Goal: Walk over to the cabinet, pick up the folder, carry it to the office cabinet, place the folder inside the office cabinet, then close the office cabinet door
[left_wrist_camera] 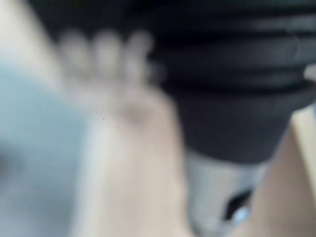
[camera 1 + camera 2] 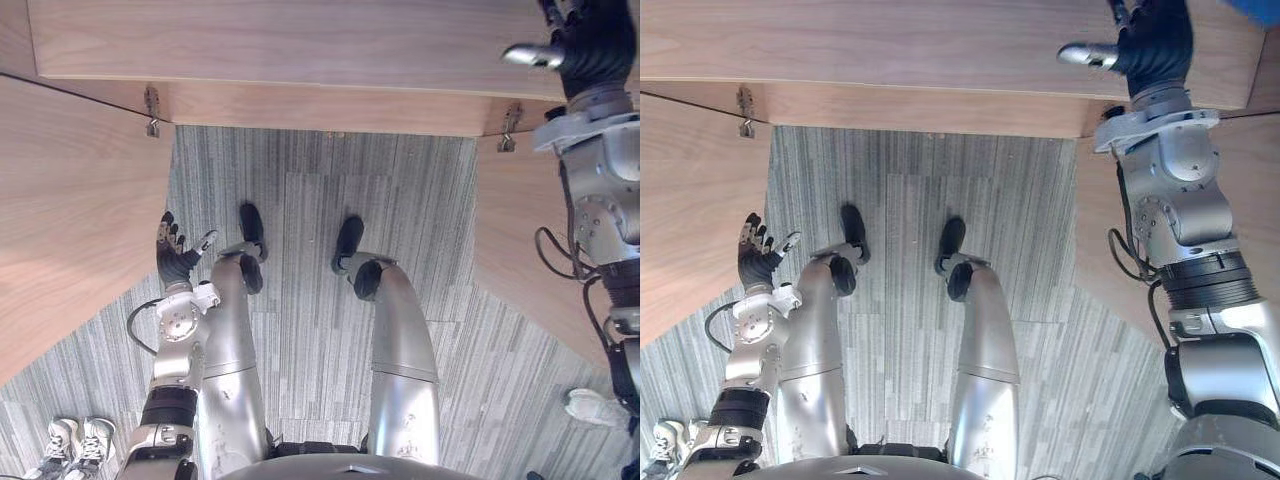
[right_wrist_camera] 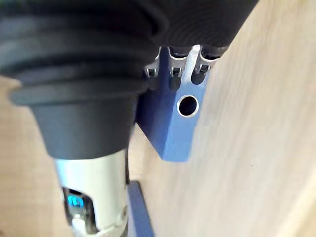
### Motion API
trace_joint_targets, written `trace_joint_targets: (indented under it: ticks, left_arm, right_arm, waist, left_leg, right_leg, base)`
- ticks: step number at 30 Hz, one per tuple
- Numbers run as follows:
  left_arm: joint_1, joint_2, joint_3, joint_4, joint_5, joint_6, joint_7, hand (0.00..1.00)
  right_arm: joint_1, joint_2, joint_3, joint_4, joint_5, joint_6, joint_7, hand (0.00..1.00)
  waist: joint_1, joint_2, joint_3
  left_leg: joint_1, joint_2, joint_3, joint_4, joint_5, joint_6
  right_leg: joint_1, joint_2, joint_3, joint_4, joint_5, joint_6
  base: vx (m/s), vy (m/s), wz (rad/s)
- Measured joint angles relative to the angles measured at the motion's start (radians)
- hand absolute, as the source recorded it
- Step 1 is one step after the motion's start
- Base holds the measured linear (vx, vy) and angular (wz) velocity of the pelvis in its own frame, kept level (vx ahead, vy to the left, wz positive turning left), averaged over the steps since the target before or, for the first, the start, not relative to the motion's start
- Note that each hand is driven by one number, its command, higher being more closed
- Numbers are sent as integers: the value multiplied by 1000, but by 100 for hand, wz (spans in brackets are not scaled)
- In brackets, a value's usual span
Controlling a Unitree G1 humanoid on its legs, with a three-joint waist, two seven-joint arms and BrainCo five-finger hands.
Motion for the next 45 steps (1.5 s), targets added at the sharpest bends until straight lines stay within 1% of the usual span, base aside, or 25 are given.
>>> trace_joint_targets:
  ticks: [1, 2, 6, 8, 12, 14, 16, 17, 18, 19, 20, 21, 22, 23, 26, 27, 28, 31, 32, 34, 35, 36, 40, 41, 45]
  left_arm:
    - [0, 4, 0, 7, 0, -1, -4, 0]
    - [0, 7, -1, 19, 0, -3, -10, 0]
    - [0, 6, -14, 38, 0, -8, -28, 0]
    - [0, 6, -19, 38, 0, -9, -35, 0]
    - [0, 7, -32, 38, 1, -12, -65, 0]
    - [0, 7, -33, 38, 20, -13, -70, 0]
    - [-1, 7, -40, 38, 21, -18, -76, 0]
    - [-1, 6, -43, 38, 21, -18, -76, 0]
    - [-1, 6, -47, 38, 22, -19, -76, 0]
    - [-2, 6, -48, 38, 22, -19, -76, 0]
    - [-3, 6, -48, 38, 24, -20, -76, 0]
    - [-4, 6, -48, 37, 26, -20, -76, 0]
    - [-5, 6, -47, 37, 29, -20, -76, 0]
    - [-6, 6, -47, 37, 29, -20, -75, 0]
    - [-8, 3, -40, 31, 29, -20, -71, 0]
    - [-10, -4, -31, 26, 30, -20, -66, 0]
    - [-15, -4, -27, 26, 30, -21, -64, 0]
    - [-24, -5, -19, 25, 30, -21, -58, 0]
    - [-26, -5, -19, 25, 30, -21, -54, 0]
    - [-36, -13, -10, 18, 30, -21, -45, 0]
    - [-38, -19, -5, 10, 30, -21, -44, 0]
    - [-38, -29, 2, -12, 30, -22, -44, 0]
    - [-43, -31, 3, -20, 30, -28, -42, 0]
    - [-43, -33, 5, -20, 30, -28, -41, 0]
    - [-45, -35, 10, -28, 30, -29, -27, 0]
  right_arm:
    - [0, -1, 10, 7, -28, 8, 1, 0]
    - [0, -1, 27, 27, -94, 15, 3, 0]
    - [-8, -1, 34, 35, -237, 30, 2, 0]
    - [3, 0, 44, 34, -267, 29, 3, 0]
    - [58, 3, 43, 30, -258, 11, 48, 0]
    - [79, 11, 36, 26, -215, -1, 71, 0]
    - [99, 42, -11, 16, -136, -7, 88, 0]
    - [111, 54, -25, 3, -117, -10, 89, 0]
    - [135, 85, -52, -26, -101, -17, 89, 100]
    - [146, 102, -65, -40, -101, -18, 89, 100]
    - [171, 157, -103, -71, -102, -24, 85, 100]
    - [178, 182, -122, -81, -102, -25, 80, 100]
    - [192, 242, -175, -97, -103, -36, 74, 100]
    - [197, 300, -223, -107, -108, -44, 44, 100]
    - [201, 397, -316, -136, -130, -64, -24, 100]
    - [200, 438, -357, -141, -156, -77, -64, 100]
    - [200, 472, -395, -149, -174, -80, -102, 100]
    - [189, 533, -452, -170, -229, -86, -185, 100]
    - [184, 546, -460, -169, -242, -86, -201, 100]
    - [180, 594, -486, -169, -260, -87, -248, 100]
    - [180, 604, -497, -169, -271, -87, -255, 100]
    - [177, 616, -511, -169, -282, -88, -279, 100]
    - [153, 642, -536, -165, -288, -88, -320, 100]
    - [147, 646, -537, -165, -312, -87, -328, 100]
    - [110, 652, -536, -160, -320, -87, -328, 100]
  waist:
    - [0, -7, -4]
    - [3, -23, -13]
    - [6, -25, -14]
    - [9, -25, -14]
    - [18, -25, -14]
    - [20, -25, -14]
    - [20, -25, -14]
    - [20, -25, -14]
    - [19, -25, -14]
    - [18, -25, -14]
    - [18, -25, -14]
    - [18, -25, -14]
    - [18, -25, -14]
    - [18, -25, -14]
    - [19, -25, -14]
    - [20, -25, -14]
    - [22, -25, -14]
    - [24, -25, -14]
    - [24, -25, -14]
    - [25, -25, -14]
    - [25, -25, -15]
    - [27, -24, -15]
    - [29, -24, -15]
    - [34, -24, -15]
    - [41, -24, -15]
  left_leg:
    - [2, 0, 2, -5, 2, 0]
    - [4, 0, 7, -14, 6, 0]
    - [8, 2, 11, -15, 6, 1]
    - [11, 2, 12, -16, 5, 1]
    - [12, 2, 18, -23, 7, 3]
    - [14, 2, 21, -30, 10, 7]
    - [15, 2, 23, -31, 11, 8]
    - [15, 2, 24, -31, 11, 8]
    - [15, 2, 24, -32, 11, 8]
    - [15, 2, 24, -32, 11, 8]
    - [15, 2, 25, -32, 11, 8]
    - [15, 2, 25, -32, 11, 8]
    - [15, 2, 26, -32, 11, 8]
    - [15, 2, 26, -32, 11, 8]
    - [15, 2, 27, -31, 11, 9]
    - [15, 2, 27, -31, 11, 9]
    - [15, 2, 28, -30, 11, 9]
    - [12, 2, 39, -25, 11, 9]
    - [11, 3, 40, -20, 9, 9]
    - [1, 8, 35, 12, -6, 7]
    - [-5, 10, 33, 23, -11, 5]
    - [-22, 13, 28, 44, -23, 7]
    - [-75, 21, 16, 108, -46, 5]
    - [-89, 28, 14, 133, -51, 7]
    - [-119, 36, 8, 179, -69, 5]
  right_leg:
    - [0, 0, 0, -2, 1, 0]
    - [1, 0, 0, -9, 4, -2]
    - [9, 0, 0, -19, 7, 2]
    - [14, 0, 0, -23, 9, 4]
    - [17, -5, -3, -28, 10, 6]
    - [17, -7, -5, -30, 10, 6]
    - [16, -7, -5, -30, 10, 6]
    - [16, -7, -5, -30, 10, 6]
    - [16, -7, -4, -30, 9, 6]
    - [16, -7, -4, -30, 9, 6]
    - [15, -7, -4, -30, 9, 6]
    - [15, -7, -3, -30, 9, 6]
    - [14, -7, -3, -30, 9, 6]
    - [14, -7, -2, -29, 9, 6]
    - [13, -8, -1, -27, 9, 5]
    - [12, -8, 0, -26, 9, 5]
    - [10, -9, 1, -23, 8, 4]
    - [-5, -13, 13, -5, 5, 3]
    - [-8, -13, 15, 0, 3, 2]
    - [-16, -13, 18, 30, -11, -1]
    - [-21, -13, 18, 39, -15, -1]
    - [-36, -13, 18, 58, -21, -2]
    - [-87, -15, 23, 119, -40, -6]
    - [-100, -14, 24, 141, -46, -8]
    - [-130, -14, 29, 185, -59, -14]
  base:
    - [0, 0, 0]
    - [0, 0, 0]
    - [0, 0, 0]
    - [-14, 16, 0]
    - [-10, 8, 2]
    - [-17, 7, 6]
    - [0, 0, 0]
    - [0, 0, 0]
    - [0, 0, 0]
    - [0, 0, 0]
    - [0, 0, 0]
    - [0, 0, 0]
    - [0, 0, 0]
    - [0, 0, 0]
    - [-12, 2, 0]
    - [-37, 3, 1]
    - [-31, 1, 1]
    - [-34, -2, 0]
    - [-40, -6, -4]
    - [-57, -9, -3]
    - [-66, -2, -3]
    - [-61, 9, -5]
    - [-56, 13, -5]
    - [-52, 10, -6]
    - [-55, 8, -5]
